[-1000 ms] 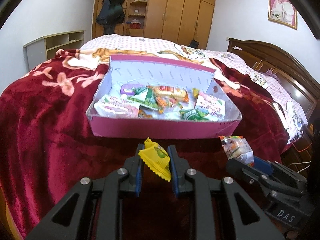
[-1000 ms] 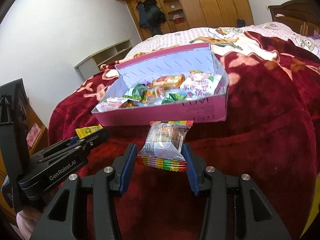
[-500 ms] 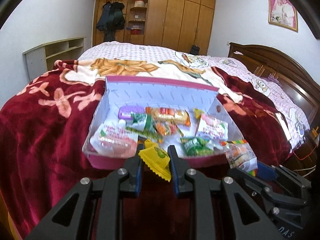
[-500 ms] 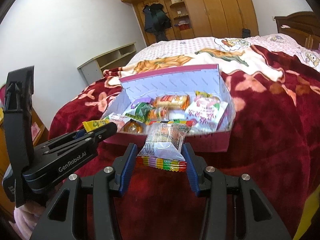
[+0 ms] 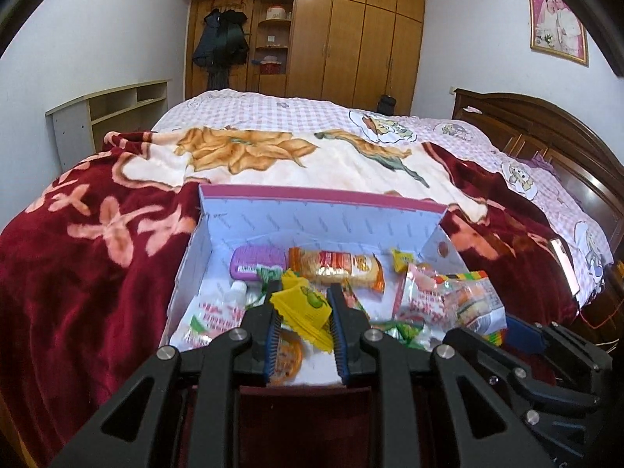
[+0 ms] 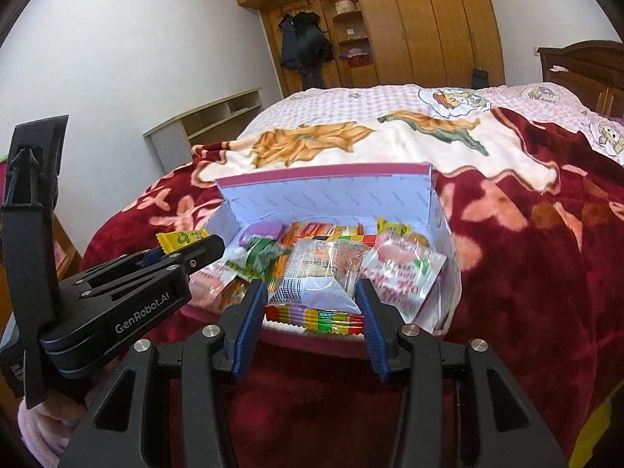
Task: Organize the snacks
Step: 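Carry yellow packet with left tool while right tool carries rainbow packet into box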
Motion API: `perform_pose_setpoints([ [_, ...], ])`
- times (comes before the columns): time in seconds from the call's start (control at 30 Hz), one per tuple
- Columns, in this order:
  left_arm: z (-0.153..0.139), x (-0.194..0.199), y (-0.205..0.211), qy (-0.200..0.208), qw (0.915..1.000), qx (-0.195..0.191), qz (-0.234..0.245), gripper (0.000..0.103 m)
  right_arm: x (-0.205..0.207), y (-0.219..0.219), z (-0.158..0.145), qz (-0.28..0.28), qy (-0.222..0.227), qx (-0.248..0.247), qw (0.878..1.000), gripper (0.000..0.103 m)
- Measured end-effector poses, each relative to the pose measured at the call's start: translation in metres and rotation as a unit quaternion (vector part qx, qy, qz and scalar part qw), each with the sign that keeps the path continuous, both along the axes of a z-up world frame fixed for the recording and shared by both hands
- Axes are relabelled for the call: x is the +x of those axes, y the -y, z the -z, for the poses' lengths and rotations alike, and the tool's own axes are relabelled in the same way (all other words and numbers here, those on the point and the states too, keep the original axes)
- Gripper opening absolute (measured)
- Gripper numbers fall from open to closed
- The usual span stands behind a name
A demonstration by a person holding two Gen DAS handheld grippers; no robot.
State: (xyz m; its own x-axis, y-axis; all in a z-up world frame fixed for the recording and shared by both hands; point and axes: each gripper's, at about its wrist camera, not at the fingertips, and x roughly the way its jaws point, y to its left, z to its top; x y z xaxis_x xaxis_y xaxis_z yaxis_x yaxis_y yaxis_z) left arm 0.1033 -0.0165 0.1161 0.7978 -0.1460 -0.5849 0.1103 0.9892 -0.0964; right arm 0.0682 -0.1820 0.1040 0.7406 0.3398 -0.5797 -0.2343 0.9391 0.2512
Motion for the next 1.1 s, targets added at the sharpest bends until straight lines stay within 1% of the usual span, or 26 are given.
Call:
perform_pose_setpoints([
  [0.33,0.004,0.028,0.005,0.001,0.9999,0.008,-0.007,0.024,0.029,0.003,0.001,0.015,0.001,-0.002,1.0,0.048],
  [0.57,0.014,0.045,0.007,-0.003,0.9999,0.011,-0.007,0.024,0.048,0.008,0.011,0.027,-0.01,-0.004,1.0,0.048],
  [1.1,0.034,0.071,0.011,-0.021,0.9996,0.015,-0.015,0.024,0.08,0.007,0.03,0.03,-0.026,-0.011,0.999,0.048],
])
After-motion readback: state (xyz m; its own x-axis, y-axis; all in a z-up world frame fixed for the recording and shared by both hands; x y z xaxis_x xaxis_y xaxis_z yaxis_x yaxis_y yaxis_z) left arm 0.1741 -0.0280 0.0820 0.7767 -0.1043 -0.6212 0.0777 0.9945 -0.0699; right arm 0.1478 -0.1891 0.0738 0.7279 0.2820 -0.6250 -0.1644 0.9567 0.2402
